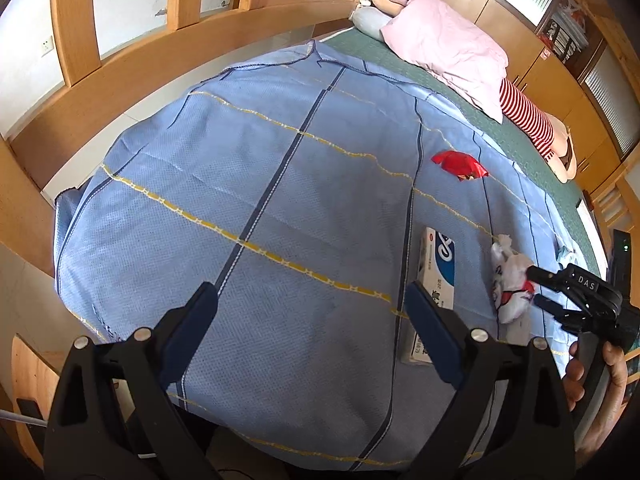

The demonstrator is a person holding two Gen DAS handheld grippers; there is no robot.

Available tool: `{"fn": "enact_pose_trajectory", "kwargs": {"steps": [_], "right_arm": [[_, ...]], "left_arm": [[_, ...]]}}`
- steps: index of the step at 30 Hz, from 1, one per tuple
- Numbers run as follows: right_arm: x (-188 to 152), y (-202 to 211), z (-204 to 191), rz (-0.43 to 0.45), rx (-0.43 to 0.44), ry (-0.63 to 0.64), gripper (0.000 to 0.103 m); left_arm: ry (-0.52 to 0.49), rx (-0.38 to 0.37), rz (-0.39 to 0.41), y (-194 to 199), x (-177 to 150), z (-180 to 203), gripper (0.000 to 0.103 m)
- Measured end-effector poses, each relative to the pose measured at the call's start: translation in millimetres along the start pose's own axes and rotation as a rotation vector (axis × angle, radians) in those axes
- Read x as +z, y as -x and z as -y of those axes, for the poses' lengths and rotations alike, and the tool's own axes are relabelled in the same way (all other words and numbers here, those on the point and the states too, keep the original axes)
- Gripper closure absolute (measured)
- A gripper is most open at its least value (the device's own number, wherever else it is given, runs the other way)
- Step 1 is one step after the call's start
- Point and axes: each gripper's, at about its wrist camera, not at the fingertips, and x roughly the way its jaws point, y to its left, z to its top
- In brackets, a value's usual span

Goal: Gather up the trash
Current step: 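Grasp the white face-printed bag with the right tool while the left grasps the ointment box, then carry the white bag and ointment box over the wastebasket with both tools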

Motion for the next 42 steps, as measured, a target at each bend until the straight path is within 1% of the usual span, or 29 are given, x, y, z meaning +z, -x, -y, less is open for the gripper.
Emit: {"fn": "enact_pose_trajectory", "kwargs": {"steps": [2,3,6,7,8,10,12,15,16,17,18,20,21,23,25,28,30,31,33,34,35,36,38,39,42], "right_arm": [[0,7,-3,0.073,-0.085,0.038,0.032],[-1,10,-9,0.099,-0.11,0.067,0.032],[-7,9,-31,0.138,-0.098,0.181,0.032],[-9,6,-41,0.138,-0.11,0.225,0.032],[-13,1,-54,0.14,-0.134,0.296,0.032],[-20,-11,-74,0.138,-0.2,0.421,0.032],[-26,-32,-83,0.089,-0.289,0.529,0.032],[-22,-58,-72,0.065,-0.407,0.577,0.033],[-19,-60,-66,0.066,-0.422,0.572,0.035],[-15,-63,-57,0.059,-0.42,0.557,0.043],[-12,-64,-49,0.046,-0.415,0.541,0.055],[-4,-63,-32,0.028,-0.377,0.479,0.07],[-1,-58,-24,0.027,-0.337,0.44,0.074],[-1,-46,-13,0.028,-0.276,0.381,0.077],[-6,-29,-10,0.028,-0.224,0.335,0.077],[-20,0,-17,0.029,-0.154,0.284,0.077],[-34,20,-23,0.046,-0.123,0.271,0.077],[-40,29,-24,0.049,-0.102,0.27,0.077],[-56,43,-24,0.044,-0.063,0.268,0.077],[-65,50,-23,0.041,-0.05,0.27,0.077],[-74,55,-23,0.042,-0.049,0.273,0.077],[-82,60,-22,0.049,-0.056,0.277,0.077],[-93,69,-20,0.072,-0.071,0.283,0.077],[-97,72,-18,0.085,-0.078,0.283,0.077],[-110,84,-12,0.117,-0.078,0.27,0.077]], "left_arm": [[-0.004,0.003,0.003,0,0,0,0.009],[-0.003,0.006,0.004,1,0,-1,0.009],[0.004,0.006,0.001,0,-1,-2,0.009],[0.002,0.007,-0.002,0,-1,-1,0.009],[-0.001,0.007,-0.004,-1,-2,-1,0.009],[-0.01,0.008,-0.006,-2,-3,1,0.009],[-0.017,0.008,-0.009,-3,-2,3,0.009],[-0.024,-0.01,-0.018,-5,-3,6,0.009],[-0.029,-0.018,-0.02,-5,-3,7,0.009],[-0.039,-0.031,-0.02,-5,-4,10,0.009],[-0.048,-0.039,-0.019,-5,-4,11,0.009],[-0.073,-0.064,-0.02,-7,-5,19,0.009],[-0.08,-0.078,-0.021,-9,-5,23,0.009],[-0.099,-0.129,-0.031,-13,-5,34,0.009],[-0.146,-0.167,-0.031,-20,-7,49,0.009],[-0.241,-0.187,-0.026,-32,-15,73,0.009],[-0.299,-0.18,-0.03,-43,-24,87,0.011],[-0.333,-0.163,-0.048,-53,-29,94,0.015],[-0.357,-0.153,-0.086,-66,-35,101,0.023],[-0.366,-0.149,-0.112,-74,-38,104,0.031],[-0.375,-0.138,-0.134,-81,-41,106,0.038],[-0.387,-0.12,-0.135,-84,-43,107,0.041],[-0.434,-0.063,-0.091,-82,-46,111,0.063],[-0.443,-0.053,-0.085,-80,-46,111,0.064],[-0.401,-0.084,-0.063,-68,-41,104,0.064]]}}
